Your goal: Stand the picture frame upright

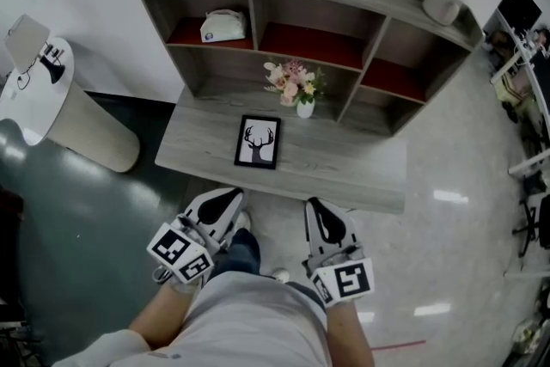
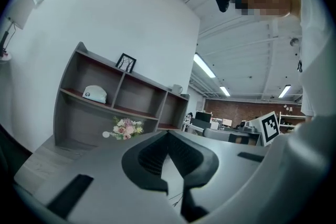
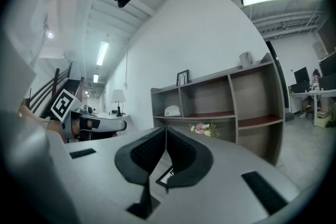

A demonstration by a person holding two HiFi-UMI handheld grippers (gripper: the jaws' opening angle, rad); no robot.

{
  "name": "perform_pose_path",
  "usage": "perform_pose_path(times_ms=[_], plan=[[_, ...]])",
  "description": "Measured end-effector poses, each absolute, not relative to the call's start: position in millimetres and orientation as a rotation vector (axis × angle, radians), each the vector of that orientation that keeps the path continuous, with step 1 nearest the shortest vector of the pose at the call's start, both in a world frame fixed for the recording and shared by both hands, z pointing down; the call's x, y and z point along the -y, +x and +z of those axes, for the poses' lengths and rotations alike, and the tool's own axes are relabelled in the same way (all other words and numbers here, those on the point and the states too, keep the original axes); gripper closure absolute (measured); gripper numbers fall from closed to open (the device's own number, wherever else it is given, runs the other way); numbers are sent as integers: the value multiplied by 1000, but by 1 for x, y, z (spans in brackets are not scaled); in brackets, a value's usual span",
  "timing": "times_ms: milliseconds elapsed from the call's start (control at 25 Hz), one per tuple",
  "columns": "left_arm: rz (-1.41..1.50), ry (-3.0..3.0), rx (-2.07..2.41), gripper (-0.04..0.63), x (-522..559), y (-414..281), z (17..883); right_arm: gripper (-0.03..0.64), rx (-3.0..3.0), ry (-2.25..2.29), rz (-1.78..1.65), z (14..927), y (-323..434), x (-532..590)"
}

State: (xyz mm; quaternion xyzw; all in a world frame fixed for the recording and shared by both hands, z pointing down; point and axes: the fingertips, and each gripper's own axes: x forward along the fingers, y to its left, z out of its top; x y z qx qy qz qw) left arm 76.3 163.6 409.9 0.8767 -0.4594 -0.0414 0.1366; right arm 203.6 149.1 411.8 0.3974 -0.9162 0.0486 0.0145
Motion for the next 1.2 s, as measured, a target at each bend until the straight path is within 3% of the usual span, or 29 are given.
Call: perform_pose_path(times_ms=[920,1200], plan=[[84,2486,1074,575,16,-67,484,595,2602,1443,259,438,65,17],[206,2387,967,510,35,-66,550,595,2519,1478,307,459,67,27]])
